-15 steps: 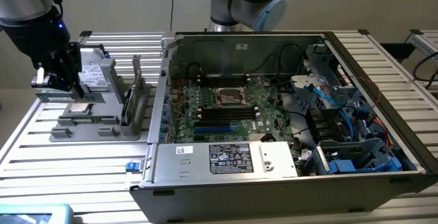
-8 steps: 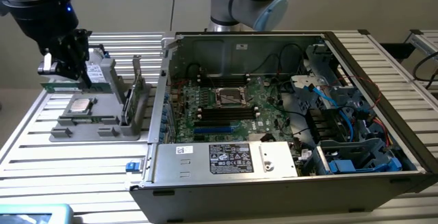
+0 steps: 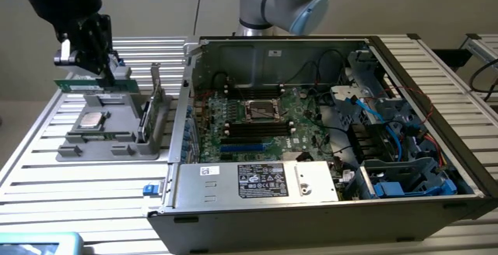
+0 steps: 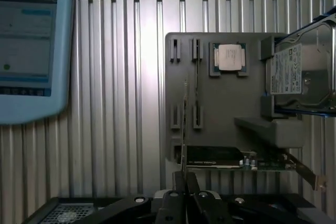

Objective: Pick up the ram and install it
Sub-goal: 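Pick up the ram and move it above insertion slot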

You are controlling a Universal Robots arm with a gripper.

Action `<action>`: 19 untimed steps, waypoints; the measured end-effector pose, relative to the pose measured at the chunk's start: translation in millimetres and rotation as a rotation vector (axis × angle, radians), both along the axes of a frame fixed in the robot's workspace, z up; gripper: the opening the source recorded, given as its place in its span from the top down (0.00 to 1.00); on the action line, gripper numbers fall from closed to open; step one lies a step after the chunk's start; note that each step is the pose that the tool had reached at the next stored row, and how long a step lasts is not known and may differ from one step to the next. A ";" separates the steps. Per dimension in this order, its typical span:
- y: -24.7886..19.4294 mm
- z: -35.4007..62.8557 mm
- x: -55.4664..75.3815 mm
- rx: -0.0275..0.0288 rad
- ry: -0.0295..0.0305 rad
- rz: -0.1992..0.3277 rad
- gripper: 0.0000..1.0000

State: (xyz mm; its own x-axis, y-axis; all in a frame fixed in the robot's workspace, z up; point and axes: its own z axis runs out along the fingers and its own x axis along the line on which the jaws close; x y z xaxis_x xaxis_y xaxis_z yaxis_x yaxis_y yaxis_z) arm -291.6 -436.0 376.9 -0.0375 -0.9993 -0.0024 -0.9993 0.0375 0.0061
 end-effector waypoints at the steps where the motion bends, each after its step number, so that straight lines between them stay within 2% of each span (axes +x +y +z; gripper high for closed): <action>1: 0.0 3.9 3.8 0.0004 0.0000 0.000 0.87; 9: -0.1 29.3 37.9 0.0035 -0.0001 0.000 0.87; 19: -0.1 33.7 83.2 0.0036 0.0001 0.000 0.87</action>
